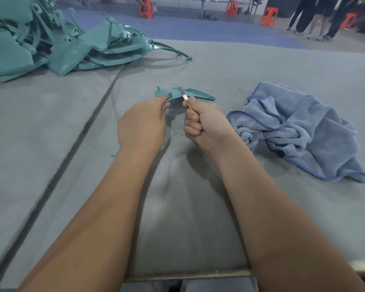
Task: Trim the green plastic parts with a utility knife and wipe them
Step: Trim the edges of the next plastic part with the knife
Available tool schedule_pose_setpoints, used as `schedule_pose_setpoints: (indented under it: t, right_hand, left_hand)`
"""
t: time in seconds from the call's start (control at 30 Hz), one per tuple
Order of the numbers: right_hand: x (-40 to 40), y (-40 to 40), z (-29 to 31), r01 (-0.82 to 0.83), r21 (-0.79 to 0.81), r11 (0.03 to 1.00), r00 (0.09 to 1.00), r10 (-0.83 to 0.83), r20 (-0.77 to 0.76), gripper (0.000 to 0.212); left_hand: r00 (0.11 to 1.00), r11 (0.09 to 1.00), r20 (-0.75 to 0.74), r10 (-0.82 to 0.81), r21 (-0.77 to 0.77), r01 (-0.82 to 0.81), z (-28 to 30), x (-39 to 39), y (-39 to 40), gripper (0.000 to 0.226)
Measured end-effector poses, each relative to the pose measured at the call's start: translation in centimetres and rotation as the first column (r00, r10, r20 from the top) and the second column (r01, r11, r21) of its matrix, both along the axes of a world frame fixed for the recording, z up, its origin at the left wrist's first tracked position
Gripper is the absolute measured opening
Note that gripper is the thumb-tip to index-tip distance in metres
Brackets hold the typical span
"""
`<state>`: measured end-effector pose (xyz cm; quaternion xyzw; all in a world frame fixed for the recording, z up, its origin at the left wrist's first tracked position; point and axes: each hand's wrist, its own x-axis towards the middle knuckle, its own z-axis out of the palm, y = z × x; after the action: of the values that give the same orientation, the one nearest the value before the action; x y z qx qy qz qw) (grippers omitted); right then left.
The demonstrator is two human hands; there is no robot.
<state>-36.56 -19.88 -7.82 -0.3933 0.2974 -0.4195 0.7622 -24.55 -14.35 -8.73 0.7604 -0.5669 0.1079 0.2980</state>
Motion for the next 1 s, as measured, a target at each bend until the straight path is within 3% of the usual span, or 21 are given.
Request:
schedule_pose_setpoints:
  t: [0.77, 0.9, 1.0]
  right_hand:
    - [0.6, 0.0, -0.6, 0.16, 0.077, 0.984, 0.987, -0.159, -0.016, 0.03]
    - [-0.4, -1.1, -0.5, 0.229, 0.204, 0.952, 0.962, -0.253, 0.101, 0.033]
    - [-0.8, -1.2, -0.6, 0.258, 0.163, 0.952, 0.96, -0.271, 0.067, 0.034]
  left_hand:
    - [1.0, 1.0, 0.009, -0.012, 0.013, 0.012, -0.1, -0.6, 0.1, 0.032]
    - [0.997, 0.998, -0.069, 0.014, -0.062, -0.018, 0.2, 0.8, 0.5, 0.031]
    - [0.998, 0.997, -0.07, -0.001, -0.08, -0.005, 0.2, 1.7, 0.8, 0.031]
